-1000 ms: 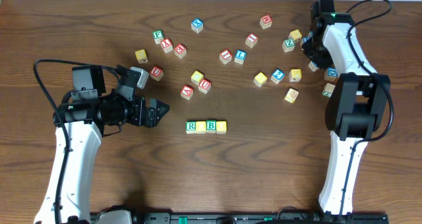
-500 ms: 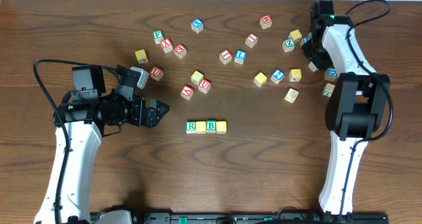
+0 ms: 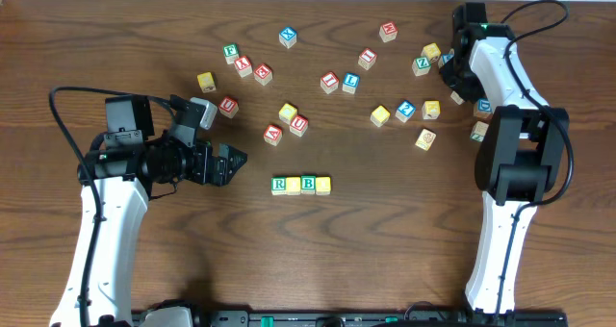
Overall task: Spell out ROBOT
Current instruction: 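Lower the right gripper and close it on the blue T block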
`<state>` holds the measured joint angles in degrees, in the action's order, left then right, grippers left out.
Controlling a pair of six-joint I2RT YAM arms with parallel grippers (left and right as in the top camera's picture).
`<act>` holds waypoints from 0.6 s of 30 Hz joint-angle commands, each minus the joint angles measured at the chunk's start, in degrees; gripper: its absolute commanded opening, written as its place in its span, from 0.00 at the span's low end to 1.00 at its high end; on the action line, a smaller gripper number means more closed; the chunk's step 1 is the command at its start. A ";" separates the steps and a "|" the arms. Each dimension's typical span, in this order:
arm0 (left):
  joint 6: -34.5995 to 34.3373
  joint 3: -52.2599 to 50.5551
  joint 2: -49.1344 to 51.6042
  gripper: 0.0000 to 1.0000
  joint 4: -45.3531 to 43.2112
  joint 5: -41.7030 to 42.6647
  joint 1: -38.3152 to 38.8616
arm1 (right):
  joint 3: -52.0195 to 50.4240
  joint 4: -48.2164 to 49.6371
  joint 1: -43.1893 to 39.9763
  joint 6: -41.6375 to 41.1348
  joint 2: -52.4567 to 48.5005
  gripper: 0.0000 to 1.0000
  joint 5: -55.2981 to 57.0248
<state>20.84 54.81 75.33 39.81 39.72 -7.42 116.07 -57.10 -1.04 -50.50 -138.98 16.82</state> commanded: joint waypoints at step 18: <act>0.50 0.57 -0.31 0.98 0.00 0.11 -0.28 | 1.73 -1.09 -0.26 9.57 7.65 0.09 -0.11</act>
<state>20.84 54.81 75.33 39.81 39.72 -7.42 116.29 -58.02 -1.04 -44.64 -137.93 16.45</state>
